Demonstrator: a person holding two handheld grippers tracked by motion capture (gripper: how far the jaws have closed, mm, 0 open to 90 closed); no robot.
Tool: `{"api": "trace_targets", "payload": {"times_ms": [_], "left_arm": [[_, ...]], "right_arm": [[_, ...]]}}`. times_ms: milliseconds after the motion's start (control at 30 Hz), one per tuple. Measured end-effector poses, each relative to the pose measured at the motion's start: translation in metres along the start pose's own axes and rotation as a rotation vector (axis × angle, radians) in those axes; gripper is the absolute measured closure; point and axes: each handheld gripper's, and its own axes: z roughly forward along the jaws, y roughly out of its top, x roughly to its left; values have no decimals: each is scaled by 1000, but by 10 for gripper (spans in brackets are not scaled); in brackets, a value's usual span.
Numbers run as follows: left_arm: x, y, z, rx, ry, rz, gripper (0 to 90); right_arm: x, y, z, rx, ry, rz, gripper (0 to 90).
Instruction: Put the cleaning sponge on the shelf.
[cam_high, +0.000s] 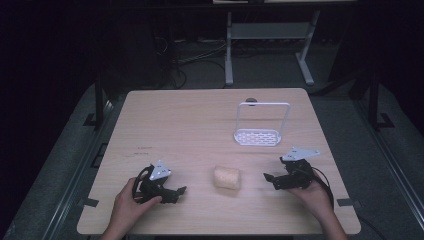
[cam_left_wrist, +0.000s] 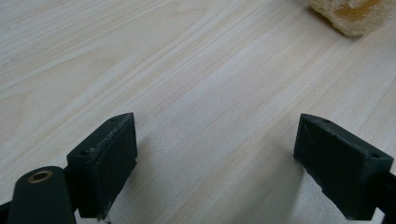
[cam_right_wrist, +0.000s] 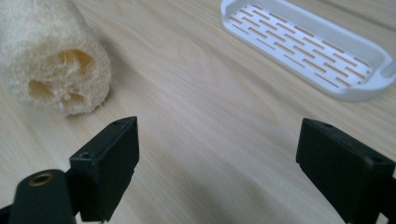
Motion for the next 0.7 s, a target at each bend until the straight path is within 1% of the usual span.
{"api": "trace_targets", "payload": {"times_ms": [333, 700], "left_arm": [[0, 0, 0, 0, 0, 0, 128], [0, 0, 0, 0, 0, 0, 127]], "right_arm": [[1, 16, 9, -6, 25, -24, 132], [2, 29, 15, -14, 35, -36, 132]]}}
